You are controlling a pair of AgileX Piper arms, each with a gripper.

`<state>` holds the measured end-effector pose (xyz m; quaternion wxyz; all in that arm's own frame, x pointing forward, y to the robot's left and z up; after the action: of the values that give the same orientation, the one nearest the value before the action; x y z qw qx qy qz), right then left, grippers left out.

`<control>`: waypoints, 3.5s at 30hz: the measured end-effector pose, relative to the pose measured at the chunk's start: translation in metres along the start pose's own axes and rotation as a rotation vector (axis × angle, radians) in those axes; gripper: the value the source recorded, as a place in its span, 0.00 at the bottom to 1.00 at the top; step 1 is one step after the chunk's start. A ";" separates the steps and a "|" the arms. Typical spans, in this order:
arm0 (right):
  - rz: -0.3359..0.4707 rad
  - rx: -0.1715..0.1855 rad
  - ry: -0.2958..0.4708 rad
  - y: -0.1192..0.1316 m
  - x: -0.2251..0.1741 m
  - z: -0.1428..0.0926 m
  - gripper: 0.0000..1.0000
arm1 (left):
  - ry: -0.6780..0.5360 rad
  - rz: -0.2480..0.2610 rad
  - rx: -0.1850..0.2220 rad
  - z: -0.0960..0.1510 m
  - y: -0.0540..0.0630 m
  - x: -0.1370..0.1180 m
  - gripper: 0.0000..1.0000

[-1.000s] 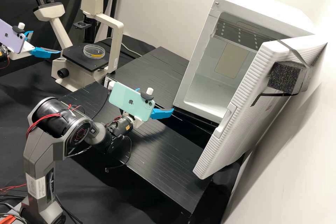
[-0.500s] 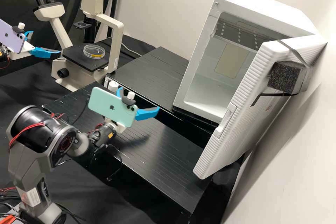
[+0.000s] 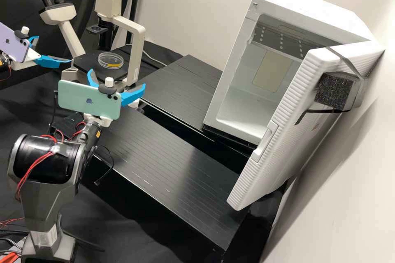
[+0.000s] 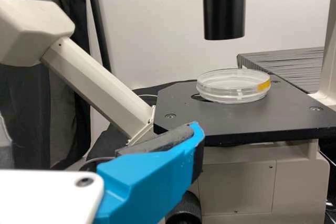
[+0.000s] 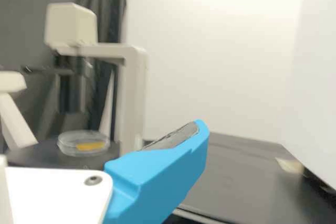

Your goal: Move the petri dish to the bench.

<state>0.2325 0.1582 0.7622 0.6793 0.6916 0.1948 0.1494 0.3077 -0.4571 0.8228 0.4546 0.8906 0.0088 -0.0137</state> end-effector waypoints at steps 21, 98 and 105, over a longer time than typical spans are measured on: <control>-0.108 0.006 0.014 -0.063 0.109 -0.035 1.00 | 0.000 0.000 0.000 0.000 0.000 0.000 1.00; -0.219 0.009 -0.275 -0.166 0.236 0.009 0.00 | 0.000 0.000 0.000 0.000 0.000 0.000 1.00; -0.222 0.009 -0.278 -0.165 0.236 0.011 0.00 | 0.000 0.000 0.000 0.000 0.000 0.000 1.00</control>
<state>0.4345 0.2607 0.5830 0.7088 0.6829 0.1749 -0.0243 0.3077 -0.4571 0.8228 0.4546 0.8906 0.0088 -0.0137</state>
